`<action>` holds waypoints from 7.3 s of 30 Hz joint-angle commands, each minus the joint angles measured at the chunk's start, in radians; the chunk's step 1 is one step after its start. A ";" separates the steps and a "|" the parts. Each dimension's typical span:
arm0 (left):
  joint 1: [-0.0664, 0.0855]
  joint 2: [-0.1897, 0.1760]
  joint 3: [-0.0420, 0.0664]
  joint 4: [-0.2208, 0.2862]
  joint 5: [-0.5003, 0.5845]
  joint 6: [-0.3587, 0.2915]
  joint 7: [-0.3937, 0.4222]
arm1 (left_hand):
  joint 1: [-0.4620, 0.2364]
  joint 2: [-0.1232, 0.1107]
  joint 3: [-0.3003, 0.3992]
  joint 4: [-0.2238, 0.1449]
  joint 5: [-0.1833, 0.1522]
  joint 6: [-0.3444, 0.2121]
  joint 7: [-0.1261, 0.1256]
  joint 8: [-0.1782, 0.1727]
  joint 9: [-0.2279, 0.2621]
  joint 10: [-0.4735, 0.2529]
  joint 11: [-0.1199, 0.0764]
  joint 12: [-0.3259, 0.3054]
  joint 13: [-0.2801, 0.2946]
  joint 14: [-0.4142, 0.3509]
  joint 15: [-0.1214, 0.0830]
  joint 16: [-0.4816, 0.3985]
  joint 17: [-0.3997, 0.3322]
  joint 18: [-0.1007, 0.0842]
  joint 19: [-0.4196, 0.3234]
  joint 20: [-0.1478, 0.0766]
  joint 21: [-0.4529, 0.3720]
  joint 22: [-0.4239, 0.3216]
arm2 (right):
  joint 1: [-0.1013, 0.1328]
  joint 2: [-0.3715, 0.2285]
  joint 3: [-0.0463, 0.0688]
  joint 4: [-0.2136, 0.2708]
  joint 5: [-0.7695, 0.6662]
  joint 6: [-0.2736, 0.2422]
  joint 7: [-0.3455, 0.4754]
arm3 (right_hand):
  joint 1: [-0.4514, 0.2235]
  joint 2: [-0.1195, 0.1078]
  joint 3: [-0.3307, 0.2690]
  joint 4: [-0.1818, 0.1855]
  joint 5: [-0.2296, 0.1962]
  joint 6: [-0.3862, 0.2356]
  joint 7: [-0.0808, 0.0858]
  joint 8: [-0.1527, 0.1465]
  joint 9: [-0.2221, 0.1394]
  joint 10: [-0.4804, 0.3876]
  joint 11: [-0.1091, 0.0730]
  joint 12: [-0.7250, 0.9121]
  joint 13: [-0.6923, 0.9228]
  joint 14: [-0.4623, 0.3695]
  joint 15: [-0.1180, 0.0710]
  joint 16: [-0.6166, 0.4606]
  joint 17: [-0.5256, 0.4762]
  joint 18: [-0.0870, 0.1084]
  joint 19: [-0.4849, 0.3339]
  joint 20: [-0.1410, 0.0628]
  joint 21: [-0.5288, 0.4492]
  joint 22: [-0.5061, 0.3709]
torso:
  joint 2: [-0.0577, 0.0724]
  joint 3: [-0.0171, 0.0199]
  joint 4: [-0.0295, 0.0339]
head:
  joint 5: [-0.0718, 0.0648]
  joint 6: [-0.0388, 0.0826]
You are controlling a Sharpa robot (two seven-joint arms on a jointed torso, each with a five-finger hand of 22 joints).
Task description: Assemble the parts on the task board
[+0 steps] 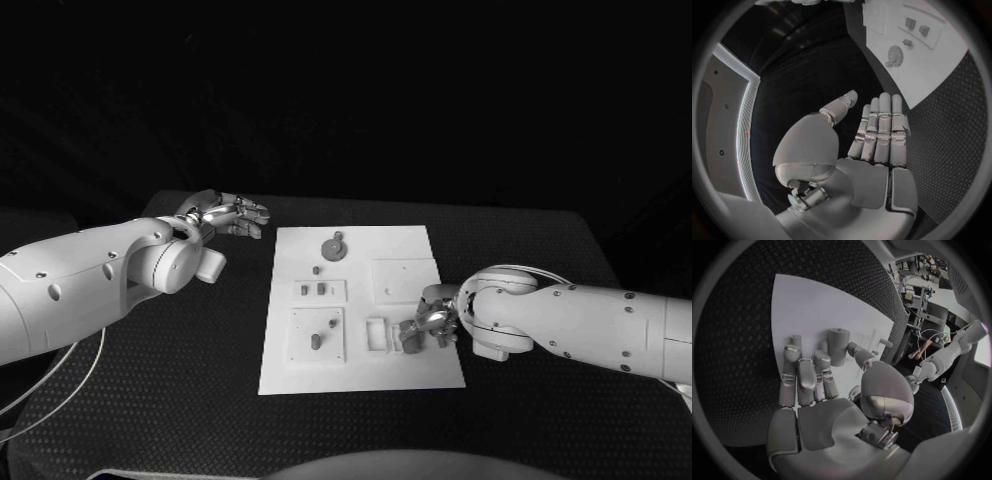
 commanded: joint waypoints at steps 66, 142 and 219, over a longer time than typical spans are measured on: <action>0.002 0.002 0.000 0.006 0.005 0.014 0.001 | -0.009 -0.004 -0.001 0.005 -0.002 -0.001 -0.002 0.005 -0.003 -0.003 -0.004 0.006 0.000 0.006 0.002 -0.010 0.007 -0.003 -0.006 0.005 -0.005 -0.001 | 0.036 0.057 -0.007 0.021 0.173 -0.054 0.027 | -0.040 -0.013 0.085 -0.069 0.001 0.024 -0.002 -0.023 -0.032 -0.004 -0.013 0.004 -0.025 -0.017 -0.007 0.004 -0.040 0.013 0.007 0.002 -0.003 0.016 | 0.000 0.0007 0.0004 | 0.008 -0.015; 0.002 0.002 0.000 0.002 0.005 0.017 -0.002 | -0.009 -0.004 -0.001 0.006 -0.001 -0.003 -0.002 0.006 -0.004 -0.005 -0.003 0.007 -0.001 0.006 0.002 -0.016 0.013 -0.004 -0.007 0.005 -0.005 -0.002 | 0.028 0.064 -0.012 0.009 0.151 -0.085 0.066 | -0.026 -0.189 0.117 0.157 -0.002 -0.028 0.018 -0.058 -0.025 -0.053 0.006 0.005 -0.057 -0.111 0.007 -0.002 -0.135 0.013 -0.020 0.012 -0.018 0.018 | 0.000 0.0008 -0.0002 | 0.019 -0.030; 0.001 0.003 -0.002 -0.005 0.005 0.028 -0.007 | -0.011 -0.003 -0.002 0.009 -0.002 -0.002 -0.002 0.008 -0.005 -0.004 -0.004 0.008 -0.001 0.006 0.002 -0.021 0.020 -0.003 -0.008 0.006 -0.005 -0.001 | -0.049 -0.022 -0.027 -0.021 -0.154 0.049 -0.008 | 0.089 0.060 0.094 -0.160 0.001 0.015 0.000 -0.051 0.053 -0.021 -0.012 0.073 -0.064 -0.025 -0.004 0.041 -0.062 0.013 0.001 0.001 0.008 0.018 | 0.000 0.0017 0.0012 | -0.026 -0.027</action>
